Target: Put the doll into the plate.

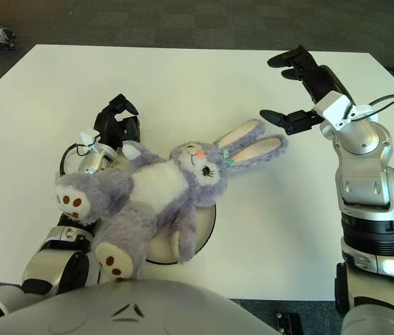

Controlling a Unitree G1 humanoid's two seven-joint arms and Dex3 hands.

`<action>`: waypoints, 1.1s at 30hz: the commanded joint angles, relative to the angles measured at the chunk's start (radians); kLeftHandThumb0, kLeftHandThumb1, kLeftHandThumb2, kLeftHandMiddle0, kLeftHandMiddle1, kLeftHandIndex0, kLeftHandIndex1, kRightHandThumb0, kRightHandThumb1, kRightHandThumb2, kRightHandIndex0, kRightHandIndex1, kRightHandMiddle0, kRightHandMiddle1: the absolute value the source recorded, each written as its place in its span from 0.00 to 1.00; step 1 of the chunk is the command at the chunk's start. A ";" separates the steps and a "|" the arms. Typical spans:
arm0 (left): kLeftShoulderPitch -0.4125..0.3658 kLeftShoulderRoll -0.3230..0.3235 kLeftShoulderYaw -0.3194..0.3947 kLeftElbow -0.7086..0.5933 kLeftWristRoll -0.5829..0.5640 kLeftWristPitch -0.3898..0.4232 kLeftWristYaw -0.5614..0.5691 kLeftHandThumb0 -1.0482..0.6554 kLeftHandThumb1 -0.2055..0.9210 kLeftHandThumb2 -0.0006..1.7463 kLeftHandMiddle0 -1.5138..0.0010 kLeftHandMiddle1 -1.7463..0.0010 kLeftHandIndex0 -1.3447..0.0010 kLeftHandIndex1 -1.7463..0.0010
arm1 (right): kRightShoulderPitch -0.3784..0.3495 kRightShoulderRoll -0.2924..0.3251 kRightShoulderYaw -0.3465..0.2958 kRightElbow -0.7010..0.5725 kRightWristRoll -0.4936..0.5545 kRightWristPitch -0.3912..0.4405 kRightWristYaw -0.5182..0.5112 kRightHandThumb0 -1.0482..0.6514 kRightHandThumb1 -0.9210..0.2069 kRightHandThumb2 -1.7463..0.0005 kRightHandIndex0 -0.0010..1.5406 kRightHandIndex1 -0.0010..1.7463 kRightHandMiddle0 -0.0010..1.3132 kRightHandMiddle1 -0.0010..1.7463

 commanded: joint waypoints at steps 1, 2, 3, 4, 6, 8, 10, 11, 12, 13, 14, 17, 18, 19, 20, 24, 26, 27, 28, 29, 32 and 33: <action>0.042 0.001 0.004 0.018 -0.001 0.017 -0.002 0.33 0.43 0.78 0.16 0.00 0.52 0.00 | -0.016 0.034 -0.005 0.024 -0.025 0.021 -0.062 0.26 0.45 0.44 0.06 0.51 0.00 0.66; 0.043 0.001 0.004 0.016 -0.001 0.019 -0.001 0.33 0.43 0.78 0.16 0.00 0.52 0.00 | -0.019 0.046 -0.006 0.034 -0.023 0.025 -0.075 0.26 0.45 0.44 0.07 0.52 0.00 0.67; 0.043 0.001 0.004 0.015 -0.001 0.022 0.000 0.33 0.43 0.78 0.16 0.00 0.52 0.00 | -0.021 0.053 -0.006 0.040 -0.021 0.027 -0.084 0.27 0.44 0.44 0.07 0.54 0.00 0.69; 0.043 0.001 0.004 0.012 -0.001 0.026 0.000 0.33 0.43 0.78 0.16 0.00 0.52 0.00 | -0.026 0.070 -0.011 0.057 -0.012 0.026 -0.100 0.27 0.44 0.44 0.07 0.55 0.00 0.69; 0.044 0.000 0.004 0.009 -0.003 0.032 0.001 0.33 0.43 0.78 0.16 0.00 0.52 0.00 | -0.032 0.096 -0.019 0.082 0.003 0.024 -0.124 0.28 0.45 0.43 0.09 0.58 0.00 0.73; 0.044 -0.001 0.005 0.004 -0.005 0.038 0.001 0.33 0.43 0.78 0.16 0.00 0.52 0.00 | -0.041 0.130 -0.039 0.103 0.027 0.026 -0.155 0.29 0.46 0.41 0.10 0.63 0.00 0.76; 0.045 -0.002 0.006 0.000 -0.007 0.044 0.000 0.33 0.43 0.78 0.16 0.00 0.52 0.00 | -0.049 0.166 -0.065 0.122 0.052 0.027 -0.190 0.32 0.47 0.39 0.12 0.70 0.00 0.80; 0.045 -0.002 0.006 -0.002 -0.007 0.046 0.000 0.33 0.43 0.78 0.16 0.00 0.52 0.00 | -0.053 0.186 -0.080 0.136 0.064 0.021 -0.211 0.33 0.48 0.38 0.13 0.73 0.01 0.81; 0.045 -0.002 0.007 -0.003 -0.007 0.047 0.000 0.33 0.43 0.78 0.16 0.00 0.52 0.00 | -0.055 0.196 -0.088 0.146 0.070 0.015 -0.225 0.35 0.49 0.36 0.14 0.76 0.01 0.83; 0.045 -0.001 0.007 -0.004 -0.007 0.048 0.000 0.33 0.43 0.78 0.16 0.00 0.52 0.00 | -0.057 0.210 -0.103 0.167 0.082 -0.001 -0.243 0.36 0.49 0.35 0.14 0.77 0.01 0.84; 0.045 0.000 0.008 -0.005 -0.007 0.050 -0.001 0.33 0.43 0.78 0.16 0.00 0.52 0.00 | -0.059 0.219 -0.111 0.179 0.089 -0.010 -0.256 0.38 0.50 0.34 0.15 0.79 0.02 0.85; 0.044 0.003 0.011 -0.007 -0.008 0.052 -0.002 0.33 0.43 0.78 0.15 0.00 0.52 0.00 | -0.058 0.238 -0.154 0.243 0.122 -0.058 -0.289 0.41 0.50 0.31 0.16 0.83 0.04 0.88; 0.043 0.003 0.012 -0.007 -0.007 0.051 -0.002 0.33 0.43 0.78 0.15 0.00 0.52 0.00 | -0.057 0.241 -0.167 0.265 0.134 -0.074 -0.298 0.49 0.44 0.36 0.18 0.86 0.04 0.89; 0.043 0.003 0.012 -0.007 -0.007 0.051 -0.002 0.32 0.43 0.78 0.15 0.00 0.52 0.00 | -0.057 0.243 -0.175 0.279 0.141 -0.086 -0.303 0.61 0.33 0.45 0.19 0.89 0.05 0.90; 0.043 0.003 0.013 -0.006 -0.006 0.050 -0.002 0.32 0.42 0.79 0.15 0.00 0.52 0.00 | -0.057 0.244 -0.184 0.295 0.149 -0.097 -0.310 0.66 0.29 0.49 0.20 0.90 0.05 0.91; 0.038 0.005 0.016 0.000 -0.006 0.043 -0.004 0.32 0.42 0.79 0.14 0.00 0.51 0.00 | -0.064 0.263 -0.206 0.327 0.170 -0.111 -0.349 0.62 0.23 0.51 0.24 0.94 0.12 0.97; 0.037 0.005 0.017 0.002 -0.006 0.041 -0.006 0.32 0.41 0.79 0.14 0.00 0.51 0.00 | -0.065 0.269 -0.210 0.336 0.179 -0.113 -0.361 0.62 0.26 0.48 0.25 0.95 0.15 0.99; 0.037 0.005 0.017 0.002 -0.006 0.041 -0.007 0.32 0.41 0.79 0.14 0.00 0.51 0.00 | -0.065 0.269 -0.210 0.339 0.182 -0.115 -0.364 0.62 0.26 0.47 0.25 0.95 0.16 0.99; 0.037 0.005 0.017 0.003 -0.006 0.041 -0.007 0.32 0.41 0.79 0.14 0.00 0.51 0.00 | -0.065 0.271 -0.211 0.342 0.187 -0.117 -0.367 0.62 0.27 0.47 0.25 0.96 0.16 0.99; 0.037 0.005 0.017 0.002 -0.007 0.043 -0.008 0.32 0.41 0.79 0.14 0.00 0.51 0.00 | -0.063 0.276 -0.212 0.351 0.191 -0.123 -0.373 0.62 0.27 0.46 0.25 0.96 0.17 1.00; 0.039 0.003 0.018 -0.001 -0.010 0.047 -0.009 0.32 0.41 0.80 0.14 0.00 0.51 0.00 | -0.059 0.287 -0.213 0.374 0.198 -0.136 -0.387 0.61 0.30 0.44 0.26 0.94 0.22 1.00; 0.038 0.004 0.019 -0.002 -0.011 0.049 -0.009 0.32 0.41 0.80 0.14 0.00 0.51 0.00 | -0.058 0.292 -0.212 0.382 0.199 -0.138 -0.394 0.61 0.31 0.44 0.26 0.94 0.22 1.00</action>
